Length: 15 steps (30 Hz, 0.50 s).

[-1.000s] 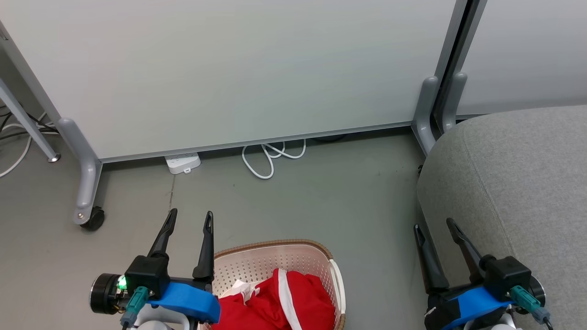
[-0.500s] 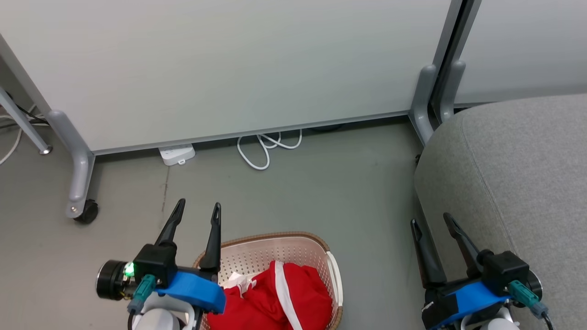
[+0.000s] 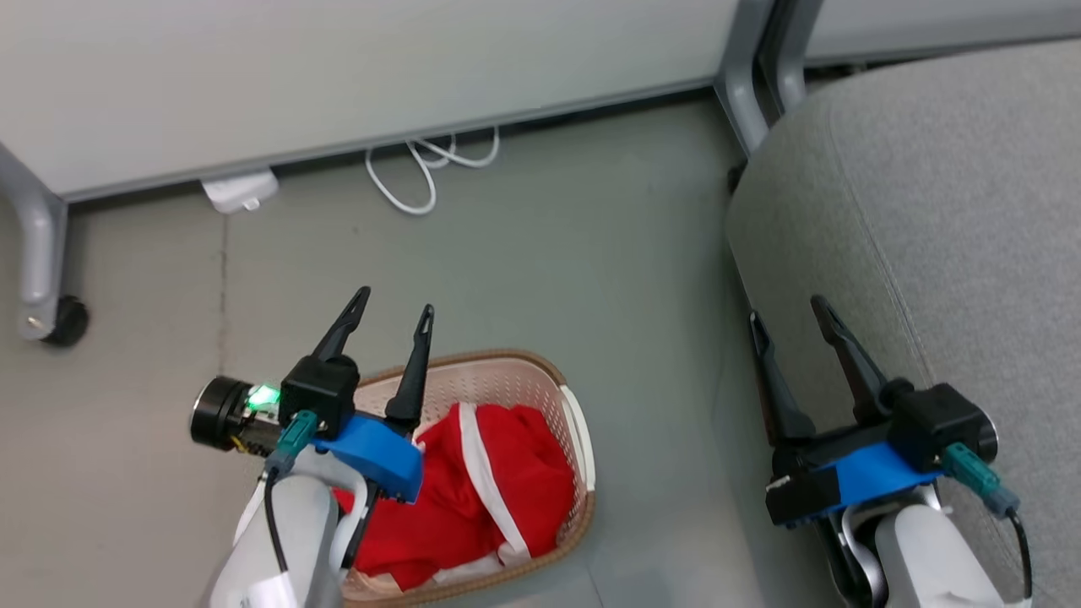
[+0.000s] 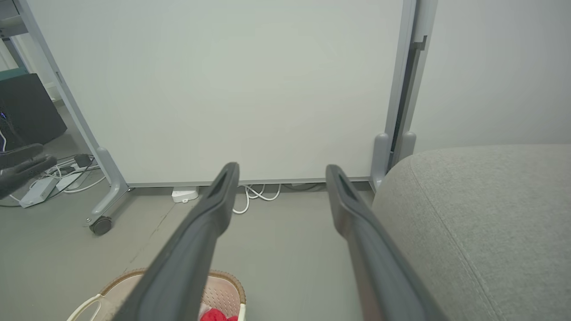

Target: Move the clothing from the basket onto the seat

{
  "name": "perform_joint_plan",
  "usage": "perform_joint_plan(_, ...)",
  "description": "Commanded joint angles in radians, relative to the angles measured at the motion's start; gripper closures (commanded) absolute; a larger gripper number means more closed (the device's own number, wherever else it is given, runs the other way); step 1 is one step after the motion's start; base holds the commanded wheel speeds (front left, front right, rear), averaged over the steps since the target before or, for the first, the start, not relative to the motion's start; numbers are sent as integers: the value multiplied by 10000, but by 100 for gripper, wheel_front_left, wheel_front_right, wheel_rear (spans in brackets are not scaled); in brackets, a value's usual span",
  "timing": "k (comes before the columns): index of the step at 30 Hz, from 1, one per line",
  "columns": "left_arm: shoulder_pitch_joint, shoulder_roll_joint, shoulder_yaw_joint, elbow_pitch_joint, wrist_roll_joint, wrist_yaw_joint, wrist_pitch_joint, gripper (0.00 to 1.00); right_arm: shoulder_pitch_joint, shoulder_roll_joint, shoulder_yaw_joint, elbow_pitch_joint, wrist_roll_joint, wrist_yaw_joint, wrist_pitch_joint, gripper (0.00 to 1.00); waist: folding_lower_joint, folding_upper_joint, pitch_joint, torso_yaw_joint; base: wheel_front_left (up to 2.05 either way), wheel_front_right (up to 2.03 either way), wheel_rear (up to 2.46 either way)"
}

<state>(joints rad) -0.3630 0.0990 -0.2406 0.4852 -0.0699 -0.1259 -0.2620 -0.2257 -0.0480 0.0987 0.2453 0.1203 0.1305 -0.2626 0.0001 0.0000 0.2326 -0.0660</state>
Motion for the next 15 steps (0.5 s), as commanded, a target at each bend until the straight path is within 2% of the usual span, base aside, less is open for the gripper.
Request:
perform_joint_plan(1, -453, 204, -297, 271, -97, -73, -45, 0, -331, -45, 48, -100, 4, 4, -35, 0, -1, 0, 870, -505, 0, 0, 0)
perform_joint_plan(15, -2624, 1091, -2574, 2730, -1066, -50, -47, 0, -1744, -39, 352, -596, 176, 4, -36, 0, -1, 0, 3459, -1221, 0, 0, 0)
